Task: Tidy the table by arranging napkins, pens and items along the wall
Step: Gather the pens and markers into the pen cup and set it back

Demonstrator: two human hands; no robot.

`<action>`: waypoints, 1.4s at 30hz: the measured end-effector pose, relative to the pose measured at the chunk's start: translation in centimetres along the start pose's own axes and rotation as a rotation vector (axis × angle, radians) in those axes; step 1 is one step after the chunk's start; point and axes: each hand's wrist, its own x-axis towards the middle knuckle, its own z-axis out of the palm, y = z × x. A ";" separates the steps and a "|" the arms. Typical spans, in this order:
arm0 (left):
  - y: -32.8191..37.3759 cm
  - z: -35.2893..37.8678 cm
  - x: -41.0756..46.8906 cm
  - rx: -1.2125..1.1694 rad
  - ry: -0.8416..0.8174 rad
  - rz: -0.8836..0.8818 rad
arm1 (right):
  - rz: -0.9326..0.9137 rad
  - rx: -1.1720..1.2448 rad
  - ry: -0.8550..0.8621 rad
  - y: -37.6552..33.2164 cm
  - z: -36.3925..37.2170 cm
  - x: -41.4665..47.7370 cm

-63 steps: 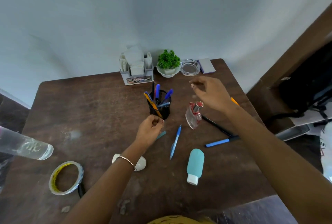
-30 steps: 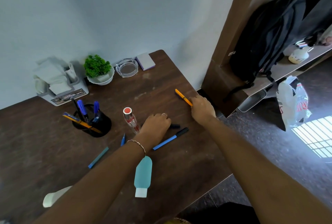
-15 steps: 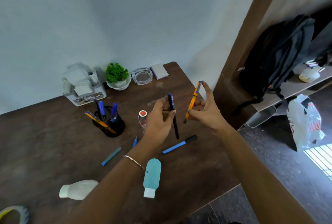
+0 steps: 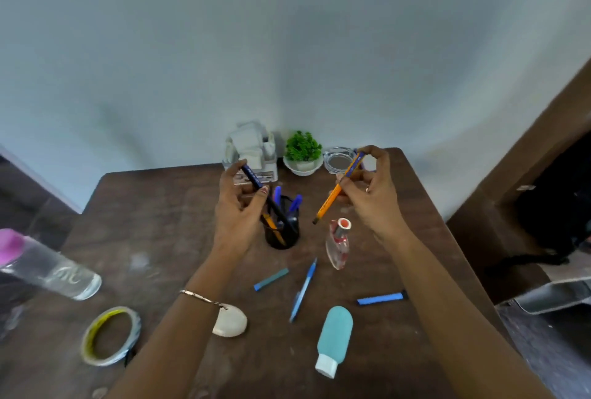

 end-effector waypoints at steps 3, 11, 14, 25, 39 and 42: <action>-0.7 -2.8 1.4 0.084 0.078 0.007 | -0.076 -0.159 -0.013 0.4 2.9 1.3; -2.8 -3.8 3.4 0.358 -0.018 -0.009 | -0.187 -0.539 -0.033 2.0 7.4 2.7; -3.2 -3.3 3.7 0.463 -0.103 0.015 | -0.177 -0.621 -0.071 2.5 8.3 3.0; -6.0 -3.1 3.1 0.746 -0.268 0.176 | -0.291 -0.944 -0.236 4.4 9.9 3.4; -6.6 -5.1 2.6 0.924 -0.324 0.222 | -0.224 -1.204 -0.353 5.5 10.6 2.9; -5.8 -4.6 1.9 0.848 -0.301 0.225 | -0.240 -1.144 -0.283 4.6 10.0 2.6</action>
